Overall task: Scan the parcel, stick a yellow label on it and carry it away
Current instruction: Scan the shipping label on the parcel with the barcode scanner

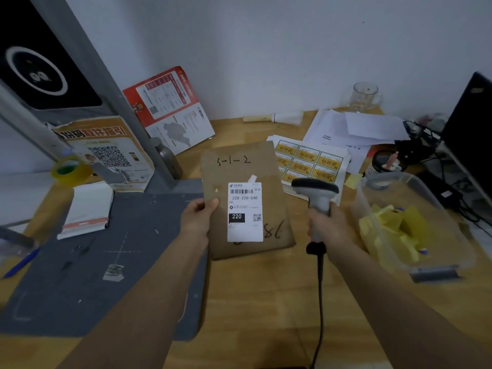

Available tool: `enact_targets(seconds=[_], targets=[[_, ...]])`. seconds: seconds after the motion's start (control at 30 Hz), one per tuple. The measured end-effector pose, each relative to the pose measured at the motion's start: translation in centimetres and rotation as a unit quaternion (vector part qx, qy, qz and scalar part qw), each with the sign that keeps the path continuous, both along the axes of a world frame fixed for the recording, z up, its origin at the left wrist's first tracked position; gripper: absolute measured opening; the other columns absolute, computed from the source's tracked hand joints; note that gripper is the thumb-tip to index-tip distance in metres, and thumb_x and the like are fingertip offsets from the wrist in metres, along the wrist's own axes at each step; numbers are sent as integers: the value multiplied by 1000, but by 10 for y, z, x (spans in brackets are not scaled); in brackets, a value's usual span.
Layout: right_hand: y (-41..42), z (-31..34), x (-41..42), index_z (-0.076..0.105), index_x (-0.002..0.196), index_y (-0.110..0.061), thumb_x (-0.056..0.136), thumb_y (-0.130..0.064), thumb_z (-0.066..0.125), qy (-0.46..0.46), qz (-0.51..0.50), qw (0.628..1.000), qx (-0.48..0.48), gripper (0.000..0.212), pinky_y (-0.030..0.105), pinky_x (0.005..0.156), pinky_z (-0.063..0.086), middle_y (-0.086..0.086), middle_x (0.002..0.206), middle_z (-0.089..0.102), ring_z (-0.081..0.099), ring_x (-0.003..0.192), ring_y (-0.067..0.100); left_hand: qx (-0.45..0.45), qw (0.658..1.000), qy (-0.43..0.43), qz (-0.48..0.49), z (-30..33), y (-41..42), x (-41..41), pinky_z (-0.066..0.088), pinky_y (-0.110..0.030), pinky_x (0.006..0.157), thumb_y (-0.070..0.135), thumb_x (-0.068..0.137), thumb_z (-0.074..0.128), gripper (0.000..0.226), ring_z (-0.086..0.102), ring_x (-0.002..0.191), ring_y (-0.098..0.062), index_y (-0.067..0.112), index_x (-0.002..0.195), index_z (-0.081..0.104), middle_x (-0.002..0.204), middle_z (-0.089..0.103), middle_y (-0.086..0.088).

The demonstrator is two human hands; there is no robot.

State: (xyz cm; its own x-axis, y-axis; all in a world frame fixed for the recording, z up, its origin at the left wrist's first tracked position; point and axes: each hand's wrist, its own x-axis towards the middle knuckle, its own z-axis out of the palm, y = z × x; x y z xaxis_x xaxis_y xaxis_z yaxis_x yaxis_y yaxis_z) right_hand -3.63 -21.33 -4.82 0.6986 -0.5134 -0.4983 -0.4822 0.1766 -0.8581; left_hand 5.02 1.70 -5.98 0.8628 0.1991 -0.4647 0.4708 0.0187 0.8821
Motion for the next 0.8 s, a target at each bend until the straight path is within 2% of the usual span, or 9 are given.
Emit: enact_targets(seconds=[0.07, 0.13, 0.2, 0.27, 0.3, 0.37, 0.57, 0.7, 0.8], targets=[[10, 33, -1, 57, 92, -9, 85, -8, 59, -33, 46, 998, 18, 7, 32, 57, 48, 9, 71, 56, 54, 61, 21, 10, 999, -34, 4, 10, -4, 2, 52, -31, 64, 19, 85, 68, 10, 62, 75, -18, 13, 84, 60, 90, 68, -5], [21, 57, -5, 60, 91, -7, 83, -5, 62, -72, 114, 990, 48, 8, 32, 59, 53, 10, 71, 63, 60, 62, 21, 7, 998, -55, 5, 16, -7, 3, 44, -26, 56, 16, 87, 65, 8, 58, 70, -13, 11, 88, 58, 84, 64, -1], [34, 72, -11, 61, 89, -2, 81, 0, 62, -87, 172, 981, 38, 8, 29, 57, 54, 11, 70, 66, 61, 61, 19, 6, 998, -57, 6, 17, -6, 5, 47, -28, 60, 15, 88, 64, 8, 58, 74, -16, 13, 83, 58, 82, 63, 1], [47, 77, -17, 61, 80, 1, 80, 1, 61, -87, 198, 976, 14, 1, 25, 52, 51, 11, 63, 62, 57, 55, 19, 15, 999, -49, 3, 15, -3, 7, 54, -39, 75, 17, 88, 64, 13, 60, 84, -22, 20, 78, 57, 84, 64, 1], [52, 77, -20, 61, 76, 3, 80, -1, 62, -89, 201, 976, -2, 5, 25, 50, 48, 13, 60, 59, 54, 52, 20, 21, 999, -44, 2, 15, -2, 7, 53, -43, 83, 19, 88, 64, 14, 60, 87, -23, 22, 77, 57, 87, 65, 0], [59, 73, -26, 62, 74, 4, 82, -6, 64, -102, 196, 975, -22, 14, 28, 48, 46, 14, 57, 54, 49, 48, 20, 30, 999, -39, 1, 12, -1, 7, 51, -46, 88, 21, 87, 65, 14, 60, 88, -24, 23, 76, 57, 93, 66, -4], [63, 67, -38, 56, 59, -5, 87, -12, 62, -123, 182, 974, -45, 30, 29, 46, 44, 6, 45, 49, 45, 38, 14, 25, 999, -32, 12, 9, 0, 8, 52, -44, 88, 21, 87, 65, 10, 61, 89, -24, 20, 81, 57, 98, 66, -6], [65, 71, -40, 54, 54, -6, 88, -14, 61, -133, 170, 975, -57, 35, 25, 44, 44, 7, 46, 49, 44, 37, 12, 24, 999, -27, 21, 7, -1, 11, 52, -41, 83, 22, 88, 64, 11, 60, 84, -22, 15, 92, 57, 89, 64, -2], [65, 72, -41, 53, 53, -7, 88, -14, 61, -140, 167, 974, -61, 37, 22, 42, 43, 7, 46, 48, 44, 36, 10, 20, 999, -22, 26, 8, -1, 12, 52, -38, 79, 20, 89, 63, 11, 60, 85, -23, 14, 95, 57, 94, 64, -5]])
